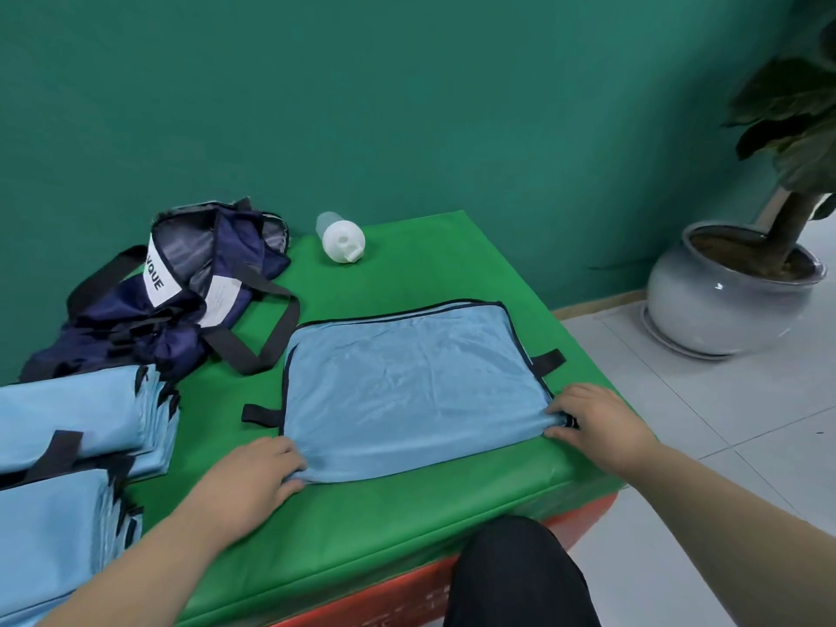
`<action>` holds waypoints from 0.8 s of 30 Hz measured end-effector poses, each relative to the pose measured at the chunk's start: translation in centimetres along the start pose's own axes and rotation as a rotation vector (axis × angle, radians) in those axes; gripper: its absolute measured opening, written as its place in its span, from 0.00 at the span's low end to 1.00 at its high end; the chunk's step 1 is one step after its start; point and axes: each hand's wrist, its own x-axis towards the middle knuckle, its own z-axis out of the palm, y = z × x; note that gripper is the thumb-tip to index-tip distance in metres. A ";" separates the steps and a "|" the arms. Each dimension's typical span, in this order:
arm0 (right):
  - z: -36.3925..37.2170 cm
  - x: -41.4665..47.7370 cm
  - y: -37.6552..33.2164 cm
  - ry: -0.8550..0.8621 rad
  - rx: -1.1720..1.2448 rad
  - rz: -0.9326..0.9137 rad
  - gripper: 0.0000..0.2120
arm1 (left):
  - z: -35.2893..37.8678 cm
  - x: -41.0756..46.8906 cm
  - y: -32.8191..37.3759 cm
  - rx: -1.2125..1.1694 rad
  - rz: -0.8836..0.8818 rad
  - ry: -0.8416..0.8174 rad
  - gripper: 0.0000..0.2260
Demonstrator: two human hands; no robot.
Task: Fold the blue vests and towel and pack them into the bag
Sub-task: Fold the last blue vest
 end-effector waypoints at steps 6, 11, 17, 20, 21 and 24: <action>-0.7 -0.1 -0.3 -0.010 -0.079 -0.009 0.06 | -0.1 -0.1 0.8 0.128 0.001 0.045 0.16; -1.9 -0.8 -0.4 0.048 -0.075 -0.064 0.10 | -0.8 -0.9 0.4 0.118 -0.064 0.035 0.18; -5.0 -2.1 -2.0 0.027 0.040 -0.109 0.11 | -3.2 -3.3 0.4 -0.024 -0.152 0.051 0.09; -6.5 -3.1 -3.0 -0.080 0.094 -0.028 0.09 | -4.7 -4.8 0.9 -0.099 -0.141 -0.017 0.08; -7.0 -3.4 -3.3 -0.109 0.112 0.005 0.09 | -5.1 -5.3 1.1 -0.120 -0.134 -0.026 0.07; -8.1 -4.3 -3.9 -0.200 0.148 0.111 0.09 | -6.4 -6.5 1.6 -0.131 -0.145 -0.088 0.02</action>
